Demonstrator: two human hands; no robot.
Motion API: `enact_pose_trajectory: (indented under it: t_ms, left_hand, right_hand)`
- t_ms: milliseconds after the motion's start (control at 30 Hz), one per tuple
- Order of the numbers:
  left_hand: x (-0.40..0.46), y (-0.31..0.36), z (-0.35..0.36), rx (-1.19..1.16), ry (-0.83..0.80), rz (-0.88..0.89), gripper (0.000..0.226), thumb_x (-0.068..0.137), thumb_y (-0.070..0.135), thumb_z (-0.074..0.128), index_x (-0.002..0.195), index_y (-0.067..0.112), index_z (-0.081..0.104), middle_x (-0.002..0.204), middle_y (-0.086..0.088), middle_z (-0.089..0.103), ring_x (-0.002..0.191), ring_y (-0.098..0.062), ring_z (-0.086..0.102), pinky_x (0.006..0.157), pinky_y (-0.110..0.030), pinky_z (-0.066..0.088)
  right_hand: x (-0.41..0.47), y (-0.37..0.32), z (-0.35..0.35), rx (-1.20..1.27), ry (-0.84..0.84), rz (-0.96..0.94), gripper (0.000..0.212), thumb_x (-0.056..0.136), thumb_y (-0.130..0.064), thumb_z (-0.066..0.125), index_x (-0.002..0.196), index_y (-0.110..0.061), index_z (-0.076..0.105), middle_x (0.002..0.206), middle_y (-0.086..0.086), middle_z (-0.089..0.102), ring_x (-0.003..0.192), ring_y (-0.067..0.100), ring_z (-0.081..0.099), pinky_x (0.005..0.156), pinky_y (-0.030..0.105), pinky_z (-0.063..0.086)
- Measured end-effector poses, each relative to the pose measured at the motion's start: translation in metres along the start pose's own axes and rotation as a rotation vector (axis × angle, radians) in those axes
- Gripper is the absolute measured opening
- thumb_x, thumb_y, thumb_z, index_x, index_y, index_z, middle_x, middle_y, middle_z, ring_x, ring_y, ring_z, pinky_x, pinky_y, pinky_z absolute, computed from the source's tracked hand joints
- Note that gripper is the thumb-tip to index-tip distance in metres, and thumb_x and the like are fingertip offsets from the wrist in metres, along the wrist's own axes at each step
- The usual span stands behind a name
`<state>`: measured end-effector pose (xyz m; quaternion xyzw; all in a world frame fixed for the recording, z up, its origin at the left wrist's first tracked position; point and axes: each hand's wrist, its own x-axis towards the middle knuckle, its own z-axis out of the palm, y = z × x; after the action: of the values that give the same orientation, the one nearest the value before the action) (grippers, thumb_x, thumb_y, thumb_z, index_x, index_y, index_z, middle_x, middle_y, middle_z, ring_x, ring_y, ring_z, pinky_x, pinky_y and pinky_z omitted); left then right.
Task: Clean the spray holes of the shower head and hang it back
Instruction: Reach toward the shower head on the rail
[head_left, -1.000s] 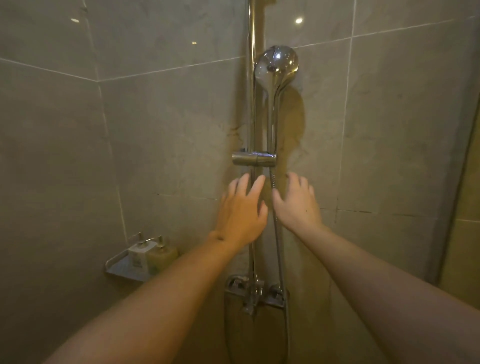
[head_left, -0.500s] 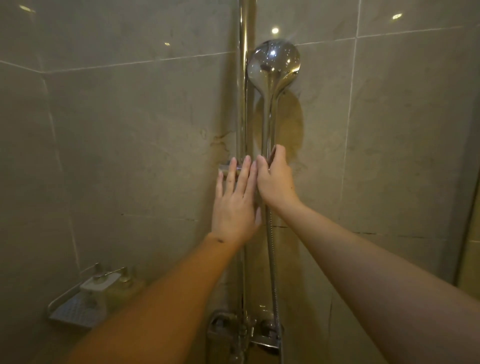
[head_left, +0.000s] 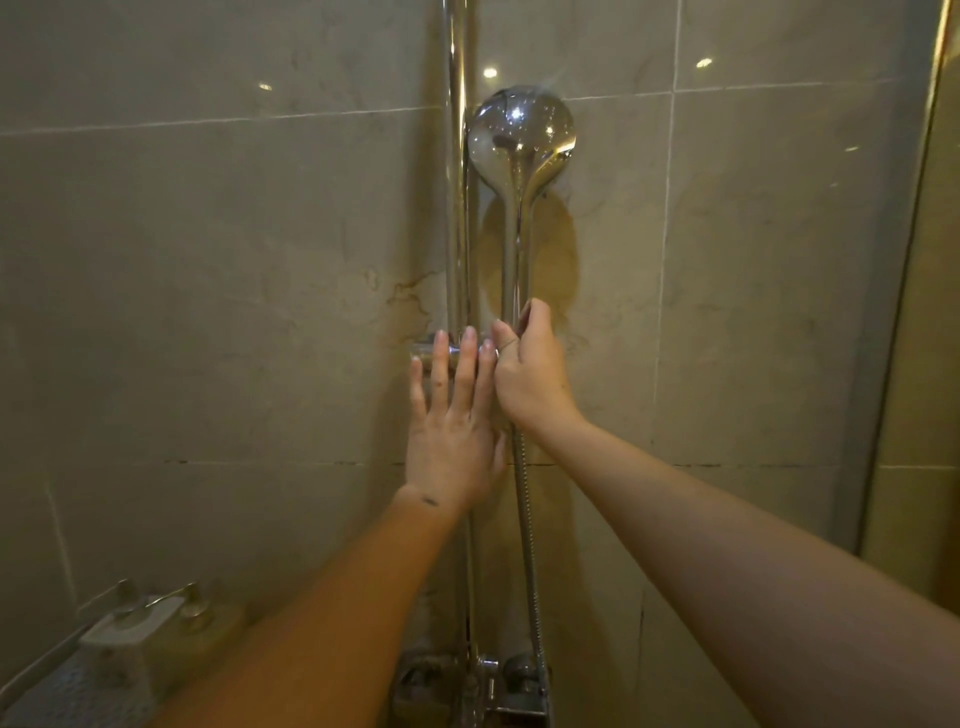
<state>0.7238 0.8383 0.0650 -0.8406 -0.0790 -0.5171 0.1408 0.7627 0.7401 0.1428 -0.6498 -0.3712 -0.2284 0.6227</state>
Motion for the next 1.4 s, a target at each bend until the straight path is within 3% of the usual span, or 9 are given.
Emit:
enact_pose_trajectory:
  t_ms: [433,533,667,733,800,967,1100,1233,1400]
  left_hand:
    - [-0.001,-0.001,-0.009,-0.017,-0.029,0.039,0.114,0.079,0.039,0.065,0.158,0.010,-0.013,0.167,-0.015,-0.002,0.154,-0.041,-0.004,0.123,-0.059,0.002]
    - [-0.002,-0.003,-0.013,-0.011,-0.066,0.056,0.108,0.080,0.037,0.065,0.160,0.007,-0.002,0.168,-0.017,0.001,0.154,-0.042,-0.004,0.123,-0.060,0.004]
    - [-0.003,-0.004,-0.014,0.006,-0.080,0.066,0.102,0.079,0.030,0.065,0.160,0.006,0.008,0.168,-0.016,0.001,0.154,-0.042,-0.002,0.122,-0.060,0.008]
    - [-0.002,-0.004,-0.014,0.008,-0.084,0.063,0.102,0.077,0.028,0.065,0.160,0.006,0.010,0.168,-0.015,0.001,0.154,-0.042,-0.001,0.122,-0.060,0.008]
    - [-0.004,-0.004,-0.015,0.004,-0.100,0.063,0.102,0.077,0.028,0.064,0.160,0.006,0.009,0.168,-0.015,-0.001,0.154,-0.042,-0.002,0.122,-0.060,0.008]
    - [-0.002,-0.001,-0.022,-0.075,-0.110,0.036,0.098,0.079,0.030,0.067,0.160,0.007,0.016,0.169,-0.014,0.008,0.155,-0.040,0.001,0.122,-0.059,0.011]
    - [-0.016,0.011,-0.043,-0.526,-0.038,-0.113,0.071,0.094,0.036,0.051,0.159,0.024,0.026,0.168,-0.002,0.019,0.156,-0.022,0.005,0.124,-0.044,0.018]
    - [-0.073,0.018,-0.064,-1.077,-0.261,-0.375,0.054,0.096,0.047,0.047,0.147,0.032,0.044,0.146,0.006,0.050,0.134,-0.006,0.048,0.111,-0.039,0.044]
    - [-0.157,0.014,-0.080,-1.762,-0.445,-0.932,0.050,0.090,0.050,0.050,0.123,0.014,0.064,0.110,-0.013,0.072,0.100,-0.027,0.070,0.085,-0.040,0.057]
  right_hand:
    - [0.001,-0.008,0.003,0.076,0.019,0.070,0.011,0.100,-0.014,0.049,0.102,-0.015,0.038,0.081,-0.005,0.046,0.070,0.006,0.045,0.066,0.025,0.038]
    - [0.006,-0.014,0.004,0.074,0.030,0.075,0.009,0.101,-0.012,0.047,0.100,-0.013,0.039,0.084,-0.002,0.052,0.075,0.007,0.052,0.067,0.029,0.045]
    - [0.036,-0.058,-0.009,0.047,0.165,-0.071,0.009,0.102,-0.007,0.044,0.101,-0.011,0.037,0.079,-0.009,0.048,0.068,0.000,0.047,0.059,0.006,0.039]
    - [0.049,-0.076,-0.017,0.067,0.161,-0.091,0.007,0.103,-0.008,0.042,0.107,-0.011,0.038,0.093,0.000,0.057,0.084,0.008,0.057,0.060,0.003,0.040]
    - [0.049,-0.071,-0.022,0.076,0.177,-0.087,0.010,0.103,-0.013,0.043,0.113,-0.011,0.040,0.096,0.003,0.059,0.090,0.012,0.059,0.063,0.012,0.043]
    - [0.002,-0.021,-0.030,0.027,0.164,-0.043,0.009,0.102,-0.015,0.046,0.095,-0.013,0.040,0.074,-0.007,0.044,0.062,0.005,0.042,0.063,0.027,0.037]
    - [-0.060,0.009,-0.041,0.021,0.017,0.006,0.013,0.103,-0.019,0.046,0.112,-0.010,0.045,0.086,-0.009,0.050,0.075,0.003,0.048,0.076,0.032,0.045]
    - [-0.148,0.018,-0.056,0.124,-0.274,0.096,0.008,0.103,-0.022,0.047,0.103,-0.027,0.053,0.077,-0.008,0.054,0.066,0.010,0.051,0.061,0.029,0.045]
    - [-0.241,0.036,-0.041,0.144,-0.391,0.186,0.005,0.100,-0.023,0.053,0.101,-0.027,0.052,0.076,-0.019,0.052,0.068,0.000,0.047,0.065,0.019,0.040]
